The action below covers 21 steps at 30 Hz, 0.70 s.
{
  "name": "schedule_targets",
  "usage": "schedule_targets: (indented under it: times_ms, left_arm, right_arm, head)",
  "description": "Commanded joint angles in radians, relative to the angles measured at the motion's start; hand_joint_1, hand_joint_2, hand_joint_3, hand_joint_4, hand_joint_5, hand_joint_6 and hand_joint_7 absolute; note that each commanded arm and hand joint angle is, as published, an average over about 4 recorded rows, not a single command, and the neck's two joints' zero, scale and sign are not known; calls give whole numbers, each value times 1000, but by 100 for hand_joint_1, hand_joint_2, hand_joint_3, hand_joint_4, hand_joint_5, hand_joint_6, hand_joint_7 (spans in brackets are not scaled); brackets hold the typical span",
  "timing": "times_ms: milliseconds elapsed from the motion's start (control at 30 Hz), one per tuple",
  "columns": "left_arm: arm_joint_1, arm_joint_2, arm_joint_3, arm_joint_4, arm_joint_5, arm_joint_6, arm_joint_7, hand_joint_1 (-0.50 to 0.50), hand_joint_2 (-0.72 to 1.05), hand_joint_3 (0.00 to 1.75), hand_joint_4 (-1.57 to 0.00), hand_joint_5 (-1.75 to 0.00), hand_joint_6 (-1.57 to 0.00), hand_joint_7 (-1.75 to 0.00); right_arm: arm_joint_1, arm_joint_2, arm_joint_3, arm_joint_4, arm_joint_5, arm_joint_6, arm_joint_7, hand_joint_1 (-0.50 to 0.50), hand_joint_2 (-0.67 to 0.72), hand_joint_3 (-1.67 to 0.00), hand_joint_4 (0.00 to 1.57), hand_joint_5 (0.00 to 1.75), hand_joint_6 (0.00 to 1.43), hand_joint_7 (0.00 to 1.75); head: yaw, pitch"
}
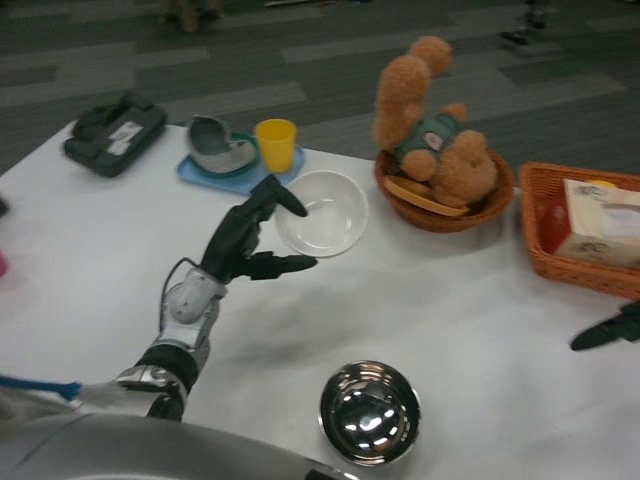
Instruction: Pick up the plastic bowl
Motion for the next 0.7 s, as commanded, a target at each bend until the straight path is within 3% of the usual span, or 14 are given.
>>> schedule_targets:
  times_ms: [33, 67, 167, 400, 700]
  left_arm:
    - [-28, 15, -37, 36, -3, 9, 14, -50, 105, 17, -4, -175, -37, -168]
    - [-32, 15, -43, 40, -4, 9, 17, -50, 105, 17, -4, -175, -38, -168]
    - [-43, 12, -54, 56, -5, 9, 28, -50, 105, 17, -5, -175, -40, -168]
    - [-50, -7, -54, 81, -3, 9, 45, -50, 105, 17, -7, -175, -46, -168]
    - [-61, -14, -54, 106, -2, 9, 52, -50, 105, 17, -7, -175, -47, -168]
  right_arm:
    - [-14, 6, 6, 4, 7, -5, -2, -46, 47, 0, 0, 0, 0, 0]
    - [-14, 6, 8, 4, 8, -5, -2, -46, 47, 0, 0, 0, 0, 0]
    - [-14, 7, 12, 2, 9, -5, -2, -46, 47, 0, 0, 0, 0, 0]
    - [-21, 9, 15, 4, 9, -5, -2, -46, 47, 0, 0, 0, 0, 0]
    - [-29, 18, 21, 13, 8, -5, -2, -46, 47, 0, 0, 0, 0, 0]
  head:
    - [-74, 20]
    - [-133, 44]
    - [-218, 99]
    - [-310, 206]
    - [-331, 265]
